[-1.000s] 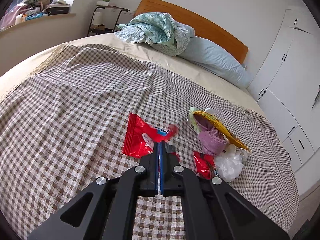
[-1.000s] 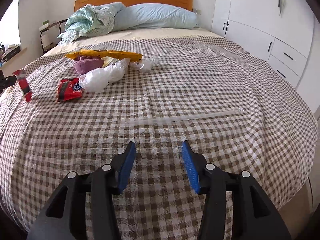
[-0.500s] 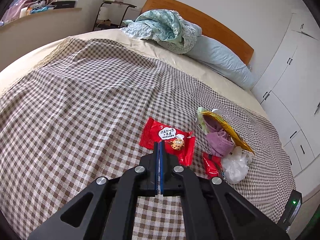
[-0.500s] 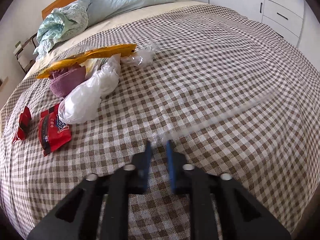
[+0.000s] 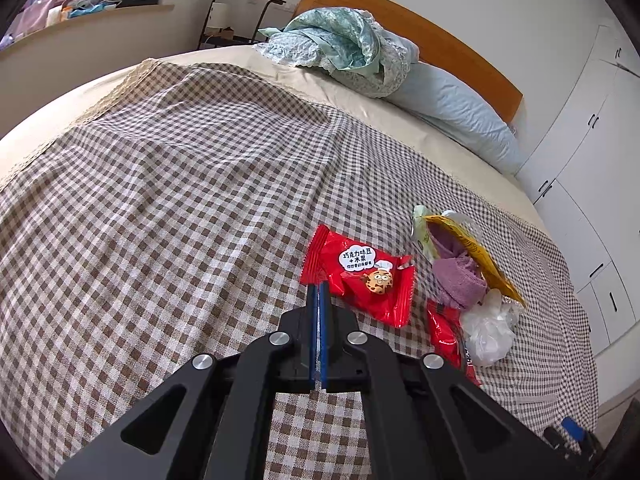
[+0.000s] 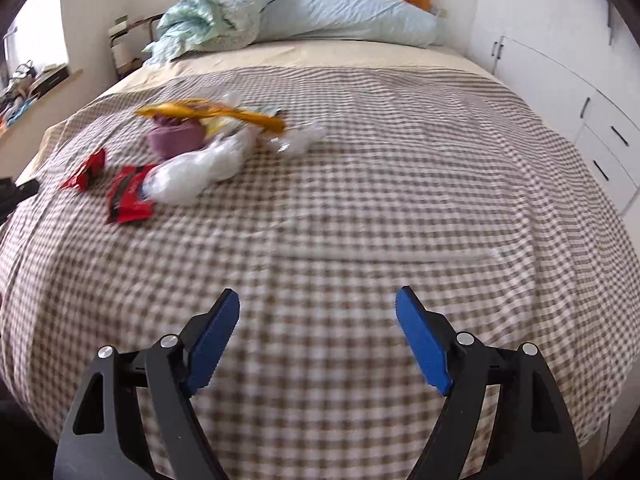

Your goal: Collect trash

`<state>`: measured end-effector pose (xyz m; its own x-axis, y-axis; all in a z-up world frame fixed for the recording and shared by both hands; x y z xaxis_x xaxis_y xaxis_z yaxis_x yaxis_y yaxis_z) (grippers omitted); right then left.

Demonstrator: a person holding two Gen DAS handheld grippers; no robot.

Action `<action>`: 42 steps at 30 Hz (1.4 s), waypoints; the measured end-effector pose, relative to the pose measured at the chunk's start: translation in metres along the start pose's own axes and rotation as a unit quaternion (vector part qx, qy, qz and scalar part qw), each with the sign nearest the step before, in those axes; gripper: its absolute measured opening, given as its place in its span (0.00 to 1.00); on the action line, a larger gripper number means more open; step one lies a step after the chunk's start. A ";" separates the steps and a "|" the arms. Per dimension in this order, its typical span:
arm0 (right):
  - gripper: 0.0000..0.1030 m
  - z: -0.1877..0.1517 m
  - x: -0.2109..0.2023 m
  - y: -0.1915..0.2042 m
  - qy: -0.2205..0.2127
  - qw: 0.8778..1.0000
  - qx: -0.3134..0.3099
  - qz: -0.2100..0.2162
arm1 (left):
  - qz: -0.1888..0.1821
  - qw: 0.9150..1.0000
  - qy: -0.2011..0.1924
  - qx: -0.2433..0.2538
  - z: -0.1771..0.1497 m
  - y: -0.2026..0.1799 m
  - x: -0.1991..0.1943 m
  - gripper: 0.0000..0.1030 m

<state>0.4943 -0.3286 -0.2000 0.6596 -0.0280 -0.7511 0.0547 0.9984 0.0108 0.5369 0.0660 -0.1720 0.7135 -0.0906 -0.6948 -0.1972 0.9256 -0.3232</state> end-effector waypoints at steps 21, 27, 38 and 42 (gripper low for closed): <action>0.00 0.032 0.074 -0.165 0.045 0.957 0.285 0.008 | 0.030 0.999 0.018 0.033 -0.004 -0.001 0.010 0.06; 0.00 0.057 -0.015 -0.135 -0.102 0.973 0.207 -0.001 | 0.025 0.999 0.019 0.026 -0.003 0.001 0.008 0.06; 0.00 -0.077 -0.014 -0.047 0.000 0.999 0.033 0.038 | 0.008 0.997 0.026 0.067 -0.016 -0.023 0.008 0.06; 0.48 -0.082 -0.034 -0.038 -0.016 0.999 -0.022 0.039 | 0.018 0.997 0.027 0.071 -0.017 -0.022 0.010 0.06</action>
Point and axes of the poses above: each gripper's, at about its wrist camera, not at the fingertips, and x roughly the way its jaws point, y to its left, z to its top, the point moved 4 cm from there along x, roughly the way its jaws point, and after that the axes turned 1 degree about z, right-handed, at the moved point
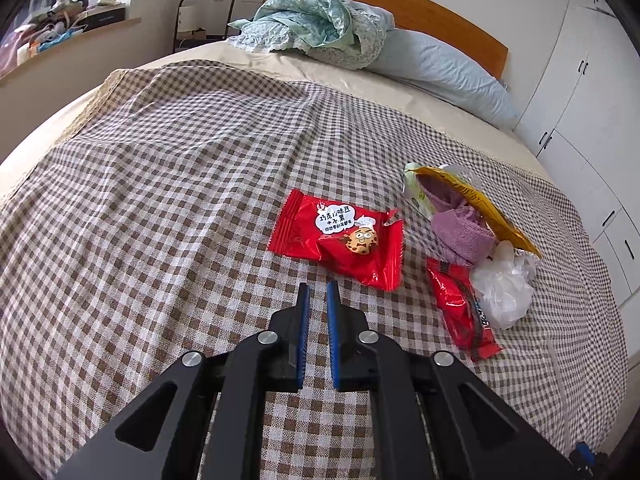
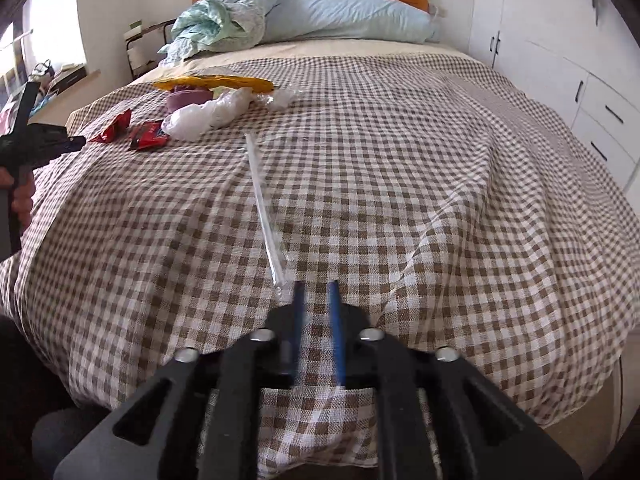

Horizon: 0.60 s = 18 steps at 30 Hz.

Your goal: Collect trash

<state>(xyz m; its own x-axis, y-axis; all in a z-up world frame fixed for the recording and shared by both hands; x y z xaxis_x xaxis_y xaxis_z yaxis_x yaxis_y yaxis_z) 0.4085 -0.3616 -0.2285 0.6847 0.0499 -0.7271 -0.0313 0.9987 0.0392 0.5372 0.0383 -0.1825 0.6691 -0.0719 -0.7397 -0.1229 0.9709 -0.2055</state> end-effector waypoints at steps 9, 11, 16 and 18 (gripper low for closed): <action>0.54 0.003 -0.010 0.027 -0.044 0.997 -0.053 0.024 | 0.004 1.000 -0.004 0.009 0.001 0.000 -0.002 0.06; 0.29 -0.002 0.005 0.035 -0.028 0.997 -0.062 0.020 | 0.004 1.000 -0.005 0.009 0.001 0.001 -0.002 0.06; 0.12 -0.006 0.020 0.041 -0.024 0.997 -0.071 -0.001 | 0.004 1.000 -0.005 0.008 0.001 0.004 -0.002 0.06; 0.06 -0.002 0.017 0.043 -0.033 0.997 -0.070 -0.008 | 0.005 1.000 -0.006 0.010 0.001 0.003 -0.002 0.06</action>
Point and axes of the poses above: each gripper's, at about its wrist camera, not at the fingertips, and x roughly the way its jaws point, y to its left, z to its top, the point moved 4 cm from there along x, roughly the way its jaws point, and after that the axes turned 1 degree about z, right-handed, at the moved point
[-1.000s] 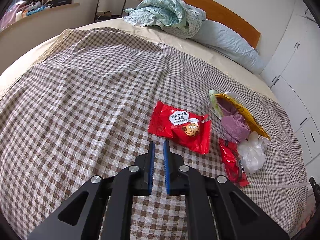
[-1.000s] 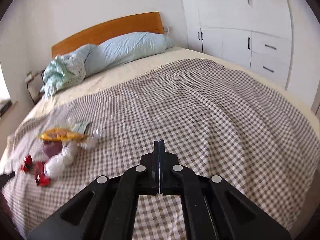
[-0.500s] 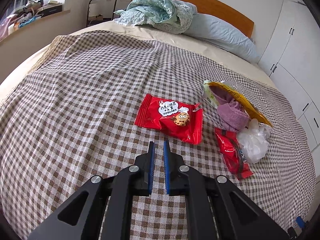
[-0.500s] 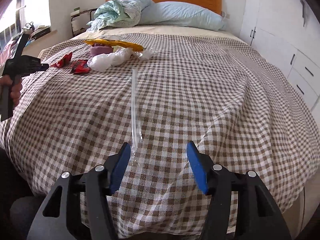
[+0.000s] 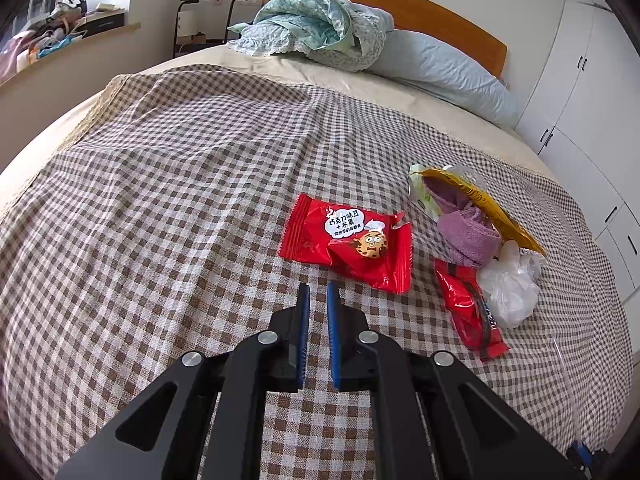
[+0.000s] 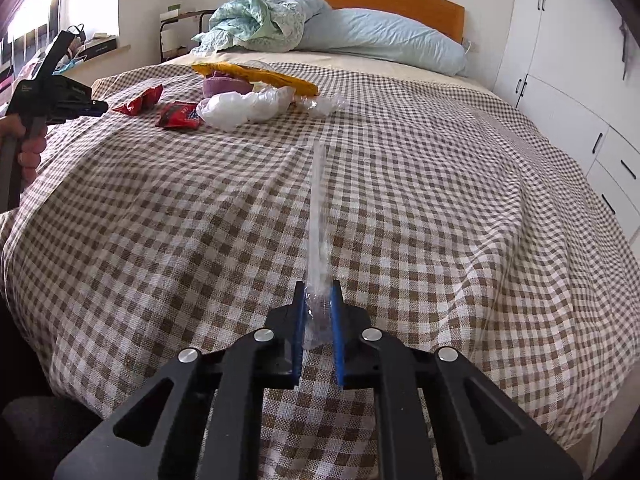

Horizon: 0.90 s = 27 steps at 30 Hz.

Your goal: Collect trash

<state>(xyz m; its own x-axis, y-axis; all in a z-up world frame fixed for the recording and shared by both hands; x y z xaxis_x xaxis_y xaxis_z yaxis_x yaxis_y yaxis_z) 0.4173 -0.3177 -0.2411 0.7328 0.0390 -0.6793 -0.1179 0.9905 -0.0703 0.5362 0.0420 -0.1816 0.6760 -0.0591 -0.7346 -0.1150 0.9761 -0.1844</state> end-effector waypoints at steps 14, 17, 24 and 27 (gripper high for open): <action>0.04 0.008 -0.040 -0.012 -0.030 0.999 0.021 -0.001 | 0.034 0.987 0.032 0.157 0.032 -0.069 0.050 0.62; 0.04 0.007 -0.049 -0.013 -0.034 0.999 0.024 -0.002 | 0.108 0.971 0.086 0.198 0.031 -0.071 0.084 0.19; 0.04 -0.002 -0.079 -0.035 -0.043 0.998 0.052 -0.008 | -0.025 0.995 0.024 0.098 0.045 -0.063 -0.033 0.04; 0.04 -0.019 -0.105 -0.054 -0.040 0.997 0.064 -0.020 | -0.093 0.992 0.010 0.080 0.032 -0.078 -0.093 0.04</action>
Point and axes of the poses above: each gripper's, at about its wrist camera, not at the fingertips, and x roughly the way its jaws point, y to its left, z to its top, the point moved 4 cm from there along x, roughly the way its jaws point, and after that the axes turned 1 degree about z, right-handed, at the moved point
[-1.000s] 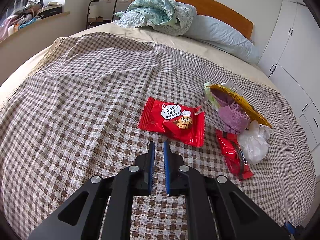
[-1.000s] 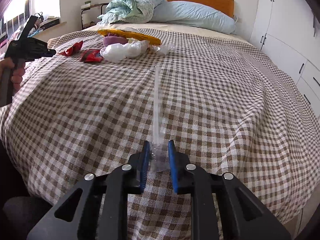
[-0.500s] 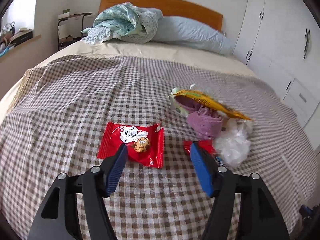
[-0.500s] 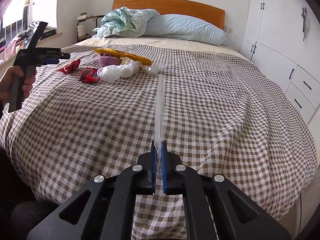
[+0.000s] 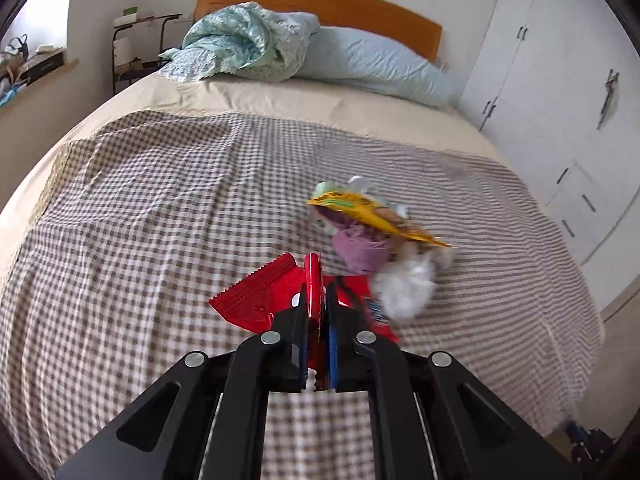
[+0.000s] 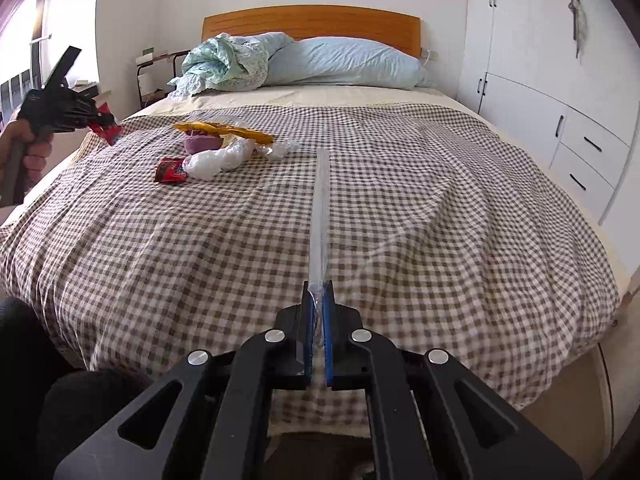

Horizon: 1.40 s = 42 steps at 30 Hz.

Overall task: Collect trash
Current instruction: 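Carry the red packet and straw to the trash bag and open both tools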

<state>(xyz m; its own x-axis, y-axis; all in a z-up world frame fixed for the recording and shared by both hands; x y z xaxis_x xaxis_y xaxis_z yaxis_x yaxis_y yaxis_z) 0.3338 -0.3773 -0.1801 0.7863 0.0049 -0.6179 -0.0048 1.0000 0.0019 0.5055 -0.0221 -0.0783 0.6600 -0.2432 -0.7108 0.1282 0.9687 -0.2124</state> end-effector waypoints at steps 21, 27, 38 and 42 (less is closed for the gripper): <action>0.04 -0.393 -0.125 -0.125 0.420 0.878 0.209 -0.093 | -0.241 0.929 0.193 0.201 -0.261 -0.322 -0.030 0.04; 0.04 -0.392 -0.089 -0.163 0.417 0.872 0.232 -0.106 | -0.233 0.918 0.218 0.234 -0.286 -0.346 -0.025 0.04; 0.04 -0.379 0.010 -0.224 0.406 0.860 0.292 -0.103 | -0.223 0.898 0.262 0.274 -0.317 -0.381 0.001 0.05; 0.04 -0.381 0.047 -0.239 0.395 0.854 0.325 -0.092 | -0.218 0.890 0.287 0.279 -0.332 -0.395 0.019 0.05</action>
<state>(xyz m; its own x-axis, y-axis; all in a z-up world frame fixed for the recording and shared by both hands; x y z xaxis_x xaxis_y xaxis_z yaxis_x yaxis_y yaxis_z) 0.1365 -0.6162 -0.5087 0.0736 0.1013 -0.9921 0.6200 0.7746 0.1251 0.2214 -0.4259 -0.2307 -0.0075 -0.4315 -0.9021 0.7330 0.6112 -0.2984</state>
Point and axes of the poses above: each gripper's, at about its wrist camera, not at the fingertips, and x roughly the way its jaws point, y to its left, z to its top, the point moved 4 cm from there along x, roughly the way its jaws point, and after that the axes turned 1 degree about z, right-handed, at the moved point
